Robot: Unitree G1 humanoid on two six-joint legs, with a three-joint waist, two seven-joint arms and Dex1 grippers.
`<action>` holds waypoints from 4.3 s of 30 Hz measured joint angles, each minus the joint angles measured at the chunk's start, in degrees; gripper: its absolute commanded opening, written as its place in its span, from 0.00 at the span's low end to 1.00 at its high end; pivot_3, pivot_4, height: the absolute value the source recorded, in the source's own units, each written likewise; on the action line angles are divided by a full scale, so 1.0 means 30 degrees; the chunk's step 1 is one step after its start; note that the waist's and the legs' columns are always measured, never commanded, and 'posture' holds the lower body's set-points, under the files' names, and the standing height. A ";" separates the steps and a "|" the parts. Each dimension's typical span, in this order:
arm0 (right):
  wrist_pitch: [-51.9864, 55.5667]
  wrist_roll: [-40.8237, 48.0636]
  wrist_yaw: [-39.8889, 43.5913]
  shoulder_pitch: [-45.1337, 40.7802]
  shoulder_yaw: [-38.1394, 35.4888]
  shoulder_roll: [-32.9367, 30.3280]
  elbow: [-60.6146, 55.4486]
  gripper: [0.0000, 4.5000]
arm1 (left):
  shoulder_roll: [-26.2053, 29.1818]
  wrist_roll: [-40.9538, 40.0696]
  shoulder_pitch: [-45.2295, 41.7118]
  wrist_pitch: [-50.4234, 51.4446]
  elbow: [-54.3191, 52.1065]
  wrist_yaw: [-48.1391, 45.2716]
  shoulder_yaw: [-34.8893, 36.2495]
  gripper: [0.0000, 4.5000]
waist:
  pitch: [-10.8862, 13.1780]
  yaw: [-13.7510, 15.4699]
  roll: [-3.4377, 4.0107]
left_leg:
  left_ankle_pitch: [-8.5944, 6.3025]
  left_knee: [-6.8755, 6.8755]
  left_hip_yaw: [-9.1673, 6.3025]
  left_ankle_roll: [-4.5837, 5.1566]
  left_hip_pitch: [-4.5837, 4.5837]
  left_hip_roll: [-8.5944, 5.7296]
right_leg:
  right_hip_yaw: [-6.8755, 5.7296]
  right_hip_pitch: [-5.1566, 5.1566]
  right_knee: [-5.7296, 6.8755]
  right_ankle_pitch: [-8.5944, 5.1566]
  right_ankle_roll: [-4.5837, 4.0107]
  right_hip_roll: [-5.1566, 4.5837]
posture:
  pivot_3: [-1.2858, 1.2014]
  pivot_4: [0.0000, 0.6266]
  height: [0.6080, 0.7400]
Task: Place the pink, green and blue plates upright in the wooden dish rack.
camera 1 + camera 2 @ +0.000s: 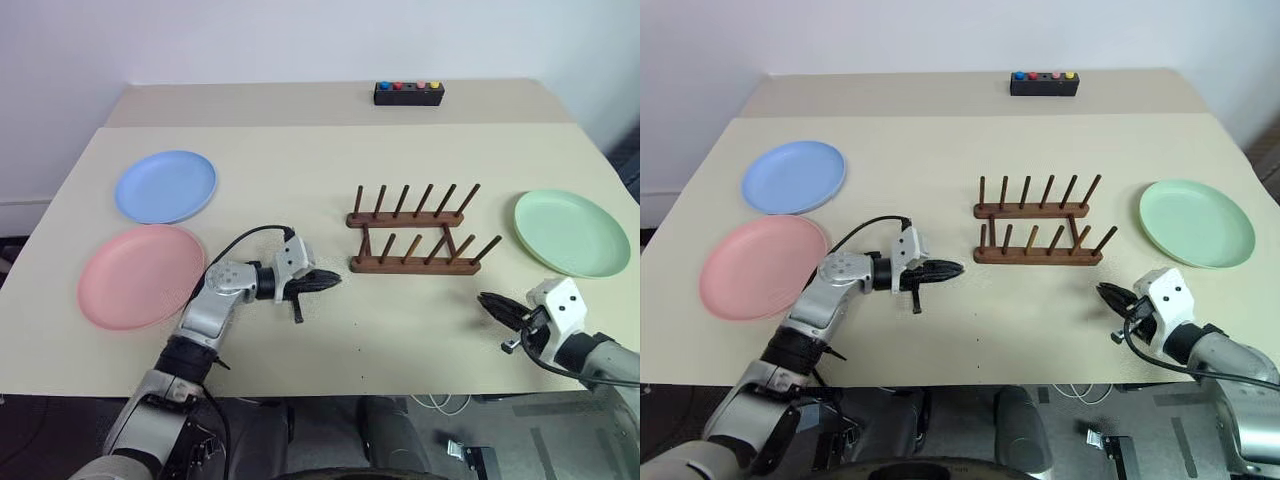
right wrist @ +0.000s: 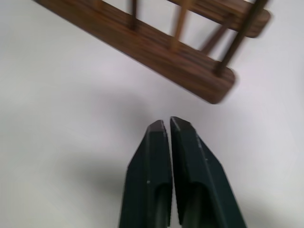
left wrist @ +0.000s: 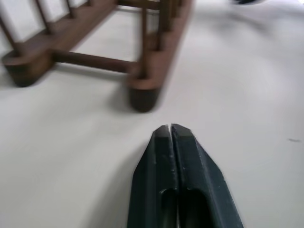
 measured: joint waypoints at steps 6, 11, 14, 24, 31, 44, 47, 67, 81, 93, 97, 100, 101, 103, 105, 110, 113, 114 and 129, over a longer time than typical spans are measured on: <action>-0.0596 -0.2149 -0.0965 -0.1907 0.1448 -0.0005 0.1815 0.00 | -0.0974 0.0780 0.0143 0.0415 -0.0802 0.1480 -0.1128 0.01 | -0.0002 -0.0058 0.0004 | 0.0000 0.0013 0.0003 0.0000 0.0005 -0.0001 | 0.0002 0.0004 0.0000 0.0001 -0.0005 0.0000 | 0.52 0.24 1.00; -0.1413 -0.3621 -0.1779 -0.3644 0.2557 0.0010 0.3111 0.00 | -0.1765 0.1426 -0.0094 0.0532 -0.0365 0.3100 -0.1453 0.01 | -0.0001 -0.0088 0.0001 | 0.0000 0.0002 0.0002 -0.0001 0.0016 0.0000 | 0.0001 0.0006 0.0001 0.0003 -0.0001 0.0002 | 0.52 0.24 1.00; -0.1945 -0.4185 -0.2167 -0.4489 0.3040 0.0097 0.3912 0.00 | -0.2096 0.1555 -0.0269 0.0516 -0.0110 0.3937 -0.1403 0.01 | -0.0002 -0.0078 -0.0001 | 0.0000 0.0015 0.0003 -0.0001 0.0022 -0.0001 | 0.0001 0.0021 0.0000 0.0004 -0.0001 0.0001 | 0.52 0.24 1.00; -0.2835 -0.4829 -0.2492 -0.5785 0.3905 0.0226 0.5154 0.00 | -0.2458 0.2047 -0.0823 -0.0429 0.1196 0.5931 -0.1312 0.01 | -0.0002 -0.0148 0.0000 | 0.0001 0.0011 0.0003 -0.0001 0.0041 -0.0001 | 0.0002 0.0028 0.0006 0.0007 0.0000 0.0003 | 0.52 0.24 1.00; -0.3395 -0.5071 -0.2596 -0.6583 0.4261 0.0322 0.5975 0.00 | -0.2451 0.2067 -0.1159 -0.1134 0.2022 0.6809 -0.1024 0.01 | -0.0002 -0.0126 0.0001 | 0.0001 0.0009 0.0003 -0.0001 0.0044 -0.0001 | 0.0001 0.0028 0.0007 0.0006 0.0000 0.0003 | 0.52 0.24 1.00; -0.3979 -0.5326 -0.2857 -0.6976 0.4648 0.0742 0.6319 0.00 | -0.2423 0.2233 -0.2018 -0.2039 0.3701 0.7990 -0.0349 0.01 | -0.0004 -0.0104 0.0002 | 0.0001 0.0000 0.0002 -0.0002 0.0044 -0.0003 | 0.0001 0.0028 0.0007 0.0007 0.0001 0.0003 | 0.52 0.24 1.00; -0.4058 -0.5310 -0.2841 -0.6928 0.4651 0.0739 0.6302 0.00 | -0.2416 0.2101 -0.1919 -0.2012 0.3553 0.7675 -0.0330 0.01 | -0.0004 -0.0108 0.0003 | 0.0001 -0.0005 0.0003 -0.0002 0.0044 -0.0003 | 0.0001 0.0027 0.0005 0.0006 0.0001 0.0003 | 0.52 0.24 1.00; -0.0582 -0.0353 0.1414 -0.4534 0.3881 -0.0347 -0.1115 0.99 | 0.0331 -0.2197 0.0321 0.3533 -0.4328 0.5404 0.2675 0.99 | 0.0002 -0.0110 0.0003 | 0.0001 -0.0029 -0.0003 -0.0001 0.0041 0.0003 | 0.0001 0.0017 0.0002 0.0002 0.0000 0.0001 | 0.52 0.24 1.00; -0.0509 -0.0056 0.2883 -0.6505 0.7489 0.0167 -0.2819 0.99 | 0.6448 -0.2585 0.1264 0.9893 -0.5159 1.1309 1.1831 0.99 | 0.0049 -0.0280 -0.0088 | 0.0000 -0.0043 -0.0013 -0.0002 0.0001 0.0004 | -0.0013 -0.0028 0.0000 0.0000 -0.0001 -0.0004 | 0.52 0.24 1.00; -0.1502 -0.0371 0.4207 -0.7359 0.7789 0.0080 -0.1600 0.99 | 0.7996 -0.2424 0.2250 1.6833 -0.3555 1.4780 1.4572 0.99 | 0.0054 -0.0212 -0.0113 | 0.0003 -0.0061 -0.0014 -0.0006 -0.0005 0.0009 | -0.0019 -0.0074 0.0024 0.0001 -0.0011 0.0002 | 0.52 0.24 1.00; -0.1580 -0.0380 0.4270 -0.7214 0.7795 0.0081 -0.1526 0.99 | 0.8195 -0.2287 0.2290 1.7931 -0.2631 1.5240 1.5004 0.99 | 0.0047 -0.0103 -0.0130 | 0.0005 -0.0047 -0.0013 -0.0011 -0.0016 0.0008 | -0.0019 -0.0073 0.0025 0.0003 -0.0011 -0.0002 | 0.52 0.24 1.00; -0.1475 0.0007 0.4561 -0.7083 0.7757 0.0055 -0.1677 0.99 | 0.8202 -0.2280 0.2288 1.8706 -0.2131 1.5518 1.5130 0.99 | 0.0046 -0.0102 -0.0133 | 0.0006 -0.0047 -0.0014 -0.0012 -0.0016 0.0008 | -0.0019 -0.0072 0.0027 0.0005 -0.0012 -0.0001 | 0.52 0.24 1.00; -0.1399 0.0304 0.4706 -0.6981 0.7724 0.0035 -0.1764 0.99 | 0.8206 -0.2332 0.2283 1.8937 -0.2139 1.5494 1.5122 0.99 | 0.0045 -0.0110 -0.0137 | 0.0006 -0.0049 -0.0014 -0.0013 -0.0015 0.0009 | -0.0019 -0.0072 0.0026 0.0005 -0.0012 -0.0001 | 0.52 0.24 1.00; -0.1255 0.0738 0.4917 -0.6847 0.7652 0.0022 -0.2056 1.00 | 0.8220 -0.2438 0.2283 1.9320 -0.2158 1.5429 1.5085 0.94 | 0.0045 -0.0140 -0.0136 | 0.0006 -0.0051 -0.0014 -0.0013 -0.0014 0.0009 | -0.0018 -0.0074 0.0030 0.0005 -0.0013 -0.0001 | 0.52 0.24 1.00; -0.1244 0.0847 0.4923 -0.6844 0.7619 0.0019 -0.2087 1.00 | 0.8203 -0.2529 0.2284 1.9459 -0.2208 1.5399 1.5061 0.82 | 0.0045 -0.0145 -0.0136 | 0.0006 -0.0051 -0.0014 -0.0014 -0.0012 0.0009 | -0.0018 -0.0075 0.0031 0.0006 -0.0015 -0.0001 | 0.52 0.24 1.00; -0.1247 0.0827 0.4867 -0.6690 0.7619 0.0017 -0.2086 1.00 | 0.8035 -0.2617 0.2284 1.9958 -0.2960 1.5403 1.5049 0.24 | 0.0045 -0.0151 -0.0137 | 0.0006 -0.0053 -0.0013 -0.0015 -0.0012 0.0010 | -0.0018 -0.0078 0.0030 0.0006 -0.0016 -0.0002 | 0.52 0.24 1.00; -0.1249 0.0750 0.4851 -0.6624 0.7621 0.0012 -0.2078 1.00 | 0.7999 -0.2925 0.2229 2.0137 -0.3756 1.5309 1.5095 0.01 | 0.0042 -0.0116 -0.0132 | 0.0009 -0.0050 -0.0013 -0.0019 -0.0011 0.0010 | -0.0018 -0.0077 0.0038 0.0007 -0.0017 -0.0003 | 0.52 0.24 1.00; -0.1252 0.0744 0.4844 -0.6645 0.7621 0.0013 -0.2078 1.00 | 0.7989 -0.2991 0.2119 2.0131 -0.3922 1.5298 1.5127 0.01 | 0.0038 -0.0080 -0.0138 | 0.0014 -0.0048 -0.0014 -0.0029 -0.0005 0.0009 | -0.0020 -0.0074 0.0044 0.0008 -0.0019 -0.0002 | 0.52 0.24 1.00; -0.1314 0.0388 0.4665 -0.7719 0.7680 -0.0008 -0.2207 1.00 | 0.5911 -0.6073 0.3111 1.4907 -0.7277 1.1734 1.6319 0.01 | 0.0042 0.0014 -0.0147 | 0.0029 -0.0034 -0.0010 -0.0057 -0.0031 0.0012 | -0.0020 -0.0078 0.0023 0.0020 -0.0037 -0.0011 | 0.52 0.24 1.00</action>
